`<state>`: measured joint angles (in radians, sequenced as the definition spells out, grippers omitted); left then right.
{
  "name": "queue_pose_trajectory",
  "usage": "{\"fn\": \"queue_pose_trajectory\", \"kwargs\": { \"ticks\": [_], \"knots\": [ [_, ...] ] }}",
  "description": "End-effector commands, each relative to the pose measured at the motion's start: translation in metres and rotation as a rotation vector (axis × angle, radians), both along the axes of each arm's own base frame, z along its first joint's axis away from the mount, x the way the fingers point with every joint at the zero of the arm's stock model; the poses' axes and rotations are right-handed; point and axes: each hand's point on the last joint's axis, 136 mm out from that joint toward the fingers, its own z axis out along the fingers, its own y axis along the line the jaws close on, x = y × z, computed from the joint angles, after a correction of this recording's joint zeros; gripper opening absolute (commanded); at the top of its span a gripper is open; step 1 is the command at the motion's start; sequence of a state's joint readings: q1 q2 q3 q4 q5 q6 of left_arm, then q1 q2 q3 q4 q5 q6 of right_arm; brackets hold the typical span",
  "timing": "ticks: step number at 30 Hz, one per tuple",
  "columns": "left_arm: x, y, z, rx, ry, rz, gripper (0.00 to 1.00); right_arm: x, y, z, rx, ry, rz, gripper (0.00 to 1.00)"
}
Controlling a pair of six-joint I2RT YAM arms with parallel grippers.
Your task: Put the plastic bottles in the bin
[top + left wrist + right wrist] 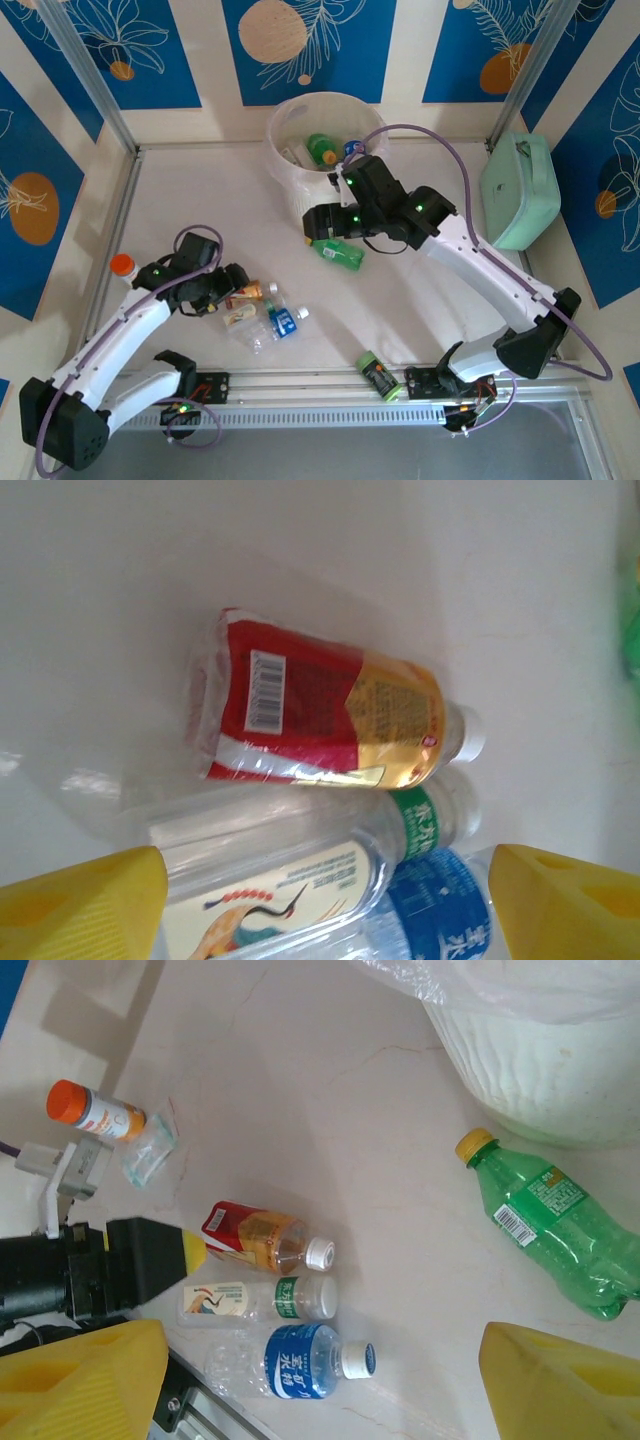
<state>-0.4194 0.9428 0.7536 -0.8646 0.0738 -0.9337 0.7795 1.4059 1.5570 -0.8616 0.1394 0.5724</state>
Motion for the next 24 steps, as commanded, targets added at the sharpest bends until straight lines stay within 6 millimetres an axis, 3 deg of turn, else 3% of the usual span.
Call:
{"fn": "queue_pose_trajectory", "kwargs": {
  "ticks": [1,5,10,14,24],
  "knots": [
    [-0.016,0.006,0.006,0.085,0.007,-0.074,0.82,0.000,-0.002,0.010,0.041,-0.024,-0.020,0.82],
    [-0.025,-0.014,0.003,0.079,0.024,-0.179,0.82,0.003,0.000,0.007,0.052,-0.010,-0.022,0.82],
    [-0.038,-0.047,0.020,0.098,-0.003,-0.420,0.81,0.004,-0.006,0.004,0.045,-0.002,-0.037,0.82],
    [-0.053,-0.076,0.020,0.091,-0.010,-0.613,0.82,0.006,-0.019,0.000,0.081,0.024,-0.086,0.82],
    [-0.068,-0.114,0.003,0.061,0.012,-0.840,0.84,0.010,-0.061,-0.014,0.143,0.121,-0.239,0.82]
  ]
}}
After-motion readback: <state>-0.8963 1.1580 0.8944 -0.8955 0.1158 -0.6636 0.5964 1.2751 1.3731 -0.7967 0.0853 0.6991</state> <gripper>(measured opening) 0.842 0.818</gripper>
